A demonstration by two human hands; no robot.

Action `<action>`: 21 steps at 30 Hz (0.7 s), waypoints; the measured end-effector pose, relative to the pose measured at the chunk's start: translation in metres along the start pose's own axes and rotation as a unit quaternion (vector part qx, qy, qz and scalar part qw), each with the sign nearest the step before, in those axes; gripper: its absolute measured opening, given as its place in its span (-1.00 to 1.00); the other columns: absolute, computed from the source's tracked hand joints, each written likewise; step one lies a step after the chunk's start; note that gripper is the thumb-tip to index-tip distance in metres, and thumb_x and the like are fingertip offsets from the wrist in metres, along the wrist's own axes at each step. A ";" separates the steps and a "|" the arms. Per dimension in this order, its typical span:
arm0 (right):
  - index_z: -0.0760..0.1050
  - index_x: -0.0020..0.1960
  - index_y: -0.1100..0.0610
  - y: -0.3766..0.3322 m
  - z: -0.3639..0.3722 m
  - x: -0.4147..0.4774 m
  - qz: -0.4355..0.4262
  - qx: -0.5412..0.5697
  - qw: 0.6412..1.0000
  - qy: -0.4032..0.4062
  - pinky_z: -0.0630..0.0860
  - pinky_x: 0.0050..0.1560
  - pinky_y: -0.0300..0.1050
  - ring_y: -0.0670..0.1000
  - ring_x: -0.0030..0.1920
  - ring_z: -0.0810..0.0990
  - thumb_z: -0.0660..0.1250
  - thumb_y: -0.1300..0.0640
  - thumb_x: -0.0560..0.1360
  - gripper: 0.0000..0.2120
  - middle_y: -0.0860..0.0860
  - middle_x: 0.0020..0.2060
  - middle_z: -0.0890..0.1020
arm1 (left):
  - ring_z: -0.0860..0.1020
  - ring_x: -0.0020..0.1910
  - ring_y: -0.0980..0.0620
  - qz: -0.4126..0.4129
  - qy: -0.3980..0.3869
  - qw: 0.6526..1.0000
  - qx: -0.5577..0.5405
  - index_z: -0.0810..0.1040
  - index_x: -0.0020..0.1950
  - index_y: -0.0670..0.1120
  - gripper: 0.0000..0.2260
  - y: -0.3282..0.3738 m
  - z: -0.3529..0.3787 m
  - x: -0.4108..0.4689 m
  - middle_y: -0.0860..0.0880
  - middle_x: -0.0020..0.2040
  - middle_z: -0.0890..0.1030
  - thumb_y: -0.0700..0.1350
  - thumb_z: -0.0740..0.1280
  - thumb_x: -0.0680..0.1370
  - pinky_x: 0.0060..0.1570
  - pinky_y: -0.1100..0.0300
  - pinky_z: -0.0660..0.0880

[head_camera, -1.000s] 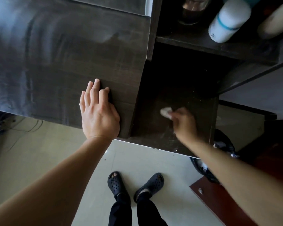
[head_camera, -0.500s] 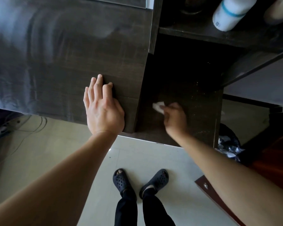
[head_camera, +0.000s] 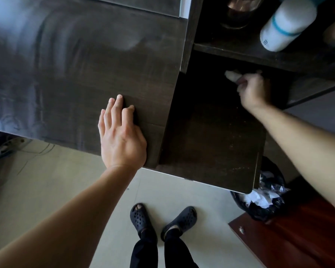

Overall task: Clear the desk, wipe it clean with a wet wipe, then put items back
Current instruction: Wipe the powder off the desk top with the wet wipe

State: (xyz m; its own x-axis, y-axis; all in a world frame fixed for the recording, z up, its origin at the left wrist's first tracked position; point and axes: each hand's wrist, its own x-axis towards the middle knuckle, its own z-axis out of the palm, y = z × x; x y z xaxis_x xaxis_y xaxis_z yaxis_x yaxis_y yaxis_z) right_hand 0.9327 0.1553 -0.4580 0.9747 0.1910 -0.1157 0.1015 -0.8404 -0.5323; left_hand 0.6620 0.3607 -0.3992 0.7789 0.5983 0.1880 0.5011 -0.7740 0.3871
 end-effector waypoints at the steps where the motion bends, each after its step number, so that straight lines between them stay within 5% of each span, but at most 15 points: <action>1: 0.55 0.11 0.25 0.010 0.001 0.022 0.034 -0.058 0.998 -0.012 0.39 0.10 -0.02 0.21 0.16 0.51 0.19 0.19 0.48 -0.72 0.26 0.11 0.56 | 0.27 0.44 -0.24 0.001 0.000 1.000 -0.001 0.49 0.18 -0.25 -0.70 0.000 0.000 0.000 -0.24 0.41 0.38 -0.28 0.14 0.49 0.45 -0.09 0.11; 4: 0.32 0.38 0.34 0.024 0.009 0.041 0.054 -0.154 0.987 0.000 0.20 0.39 0.00 0.23 0.38 0.30 0.07 0.24 0.60 -0.62 0.29 0.38 0.35 | 0.27 0.44 -0.24 0.007 0.005 1.000 -0.002 0.49 0.18 -0.25 -0.70 0.000 0.000 0.001 -0.25 0.40 0.39 -0.28 0.14 0.48 0.44 -0.11 0.14; 7: 0.46 0.26 0.25 0.031 0.017 0.012 0.027 -0.203 0.978 0.039 0.32 0.23 -0.03 0.20 0.26 0.44 0.02 0.00 0.46 -0.48 0.23 0.26 0.48 | 0.28 0.43 -0.25 0.007 0.005 1.000 0.000 0.49 0.18 -0.26 -0.70 -0.001 0.000 0.001 -0.25 0.40 0.39 -0.29 0.16 0.48 0.42 -0.14 0.16; 9: 0.53 0.16 0.23 0.037 0.017 -0.019 0.001 -0.147 0.988 0.036 0.40 0.14 0.03 0.22 0.13 0.51 0.03 0.06 0.40 -0.52 0.24 0.12 0.56 | 0.27 0.44 -0.25 0.005 0.003 1.000 0.001 0.49 0.18 -0.26 -0.70 -0.001 0.000 0.001 -0.24 0.41 0.39 -0.30 0.16 0.48 0.42 -0.15 0.16; 12: 0.61 0.10 0.17 0.049 0.014 -0.090 -0.172 -0.094 0.978 -0.067 0.52 0.01 0.03 0.19 0.01 0.56 0.26 0.37 0.48 -0.73 0.17 -0.01 0.61 | 0.27 0.44 -0.25 0.002 0.004 1.000 -0.002 0.49 0.19 -0.26 -0.70 0.000 -0.001 0.001 -0.25 0.41 0.38 -0.29 0.15 0.50 0.42 -0.15 0.16; 15: 0.65 0.00 0.17 0.052 0.003 -0.130 -0.276 -0.045 0.940 -0.196 0.55 -0.09 -0.02 0.13 -0.07 0.61 0.36 0.42 0.41 -0.75 0.11 -0.10 0.64 | 0.27 0.44 -0.25 0.001 0.005 1.000 -0.002 0.49 0.19 -0.27 -0.70 0.001 0.000 0.001 -0.25 0.41 0.38 -0.29 0.15 0.49 0.42 -0.15 0.16; 21: 0.46 0.29 0.07 0.038 0.015 0.021 -0.023 -0.089 0.996 -0.002 0.49 0.16 0.03 0.22 0.15 0.55 0.25 0.18 0.47 -0.62 0.20 0.14 0.58 | 0.27 0.44 -0.23 0.001 0.007 1.000 0.003 0.49 0.19 -0.25 -0.68 0.001 0.000 0.001 -0.23 0.41 0.38 -0.26 0.11 0.49 0.42 -0.14 0.16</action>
State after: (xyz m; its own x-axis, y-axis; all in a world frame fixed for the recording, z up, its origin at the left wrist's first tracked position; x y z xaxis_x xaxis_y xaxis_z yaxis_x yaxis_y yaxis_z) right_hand 0.9537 0.1348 -0.4933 0.9675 0.2330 -0.0978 0.1801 -0.9074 -0.3797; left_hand 0.6630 0.3602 -0.3987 0.7744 0.5998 0.2012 0.5025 -0.7764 0.3805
